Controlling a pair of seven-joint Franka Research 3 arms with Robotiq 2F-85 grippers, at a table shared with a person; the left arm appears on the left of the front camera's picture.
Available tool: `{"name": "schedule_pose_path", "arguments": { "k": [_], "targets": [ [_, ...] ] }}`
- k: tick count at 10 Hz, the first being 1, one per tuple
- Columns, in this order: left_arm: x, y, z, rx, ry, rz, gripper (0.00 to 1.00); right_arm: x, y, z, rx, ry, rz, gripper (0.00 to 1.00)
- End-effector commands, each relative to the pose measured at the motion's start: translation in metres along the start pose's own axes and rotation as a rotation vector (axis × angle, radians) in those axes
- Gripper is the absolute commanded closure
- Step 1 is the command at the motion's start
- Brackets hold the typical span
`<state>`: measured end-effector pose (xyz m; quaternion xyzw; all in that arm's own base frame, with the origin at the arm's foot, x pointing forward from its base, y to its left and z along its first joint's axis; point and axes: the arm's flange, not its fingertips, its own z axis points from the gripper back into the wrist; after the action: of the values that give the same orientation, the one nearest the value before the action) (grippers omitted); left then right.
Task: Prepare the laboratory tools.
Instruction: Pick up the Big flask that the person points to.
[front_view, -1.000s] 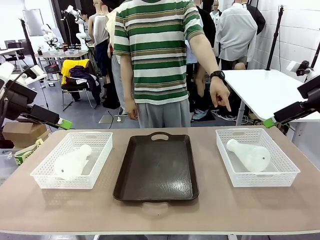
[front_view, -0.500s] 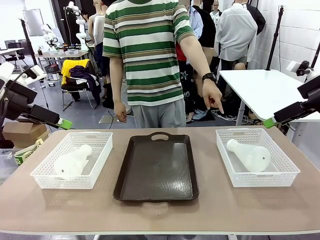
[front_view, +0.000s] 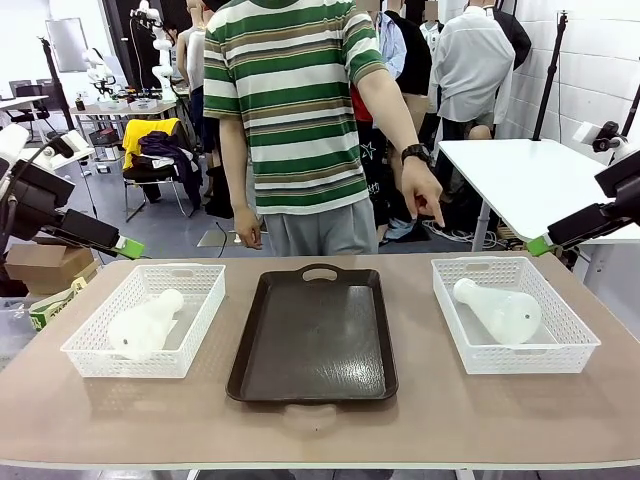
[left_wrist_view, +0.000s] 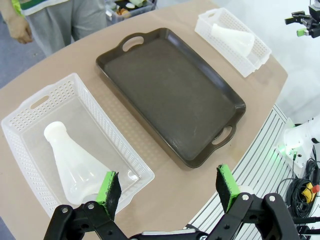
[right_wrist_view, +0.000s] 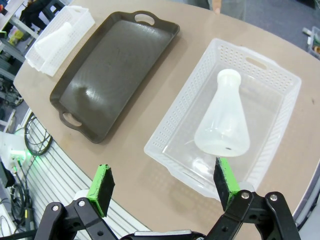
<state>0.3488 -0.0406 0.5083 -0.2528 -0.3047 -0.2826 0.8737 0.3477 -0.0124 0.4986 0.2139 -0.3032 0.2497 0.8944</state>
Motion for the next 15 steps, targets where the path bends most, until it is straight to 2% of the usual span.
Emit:
{"name": "schedule_pose_path", "arguments": {
  "k": [1, 7, 9, 12, 14, 15],
  "targets": [
    [0.0, 0.001, 0.0, -0.016, -0.005, 0.0, 0.0, 0.0, 0.0, -0.003, 0.007, 0.009, -0.008, 0.0],
    [0.0, 0.001, 0.0, -0.016, -0.005, 0.0, 0.0, 0.0, 0.0, 0.0, 0.0, 0.0, 0.0, 0.0],
    [0.0, 0.001, 0.0, -0.016, -0.005, 0.0, 0.0, 0.029, -0.002, -0.007, -0.075, 0.086, 0.04, 0.0],
    [0.0, 0.001, 0.0, -0.016, -0.005, 0.0, 0.0, 0.091, -0.004, -0.034, -0.221, 0.278, 0.08, 0.0],
    [0.0, 0.001, 0.0, -0.016, -0.005, 0.0, 0.0, 0.123, -0.015, -0.071, -0.237, 0.401, 0.112, 0.0],
    [0.0, 0.001, 0.0, -0.016, -0.005, 0.0, 0.0, 0.136, -0.027, -0.096, -0.203, 0.479, 0.13, 0.0]
  ]
}}
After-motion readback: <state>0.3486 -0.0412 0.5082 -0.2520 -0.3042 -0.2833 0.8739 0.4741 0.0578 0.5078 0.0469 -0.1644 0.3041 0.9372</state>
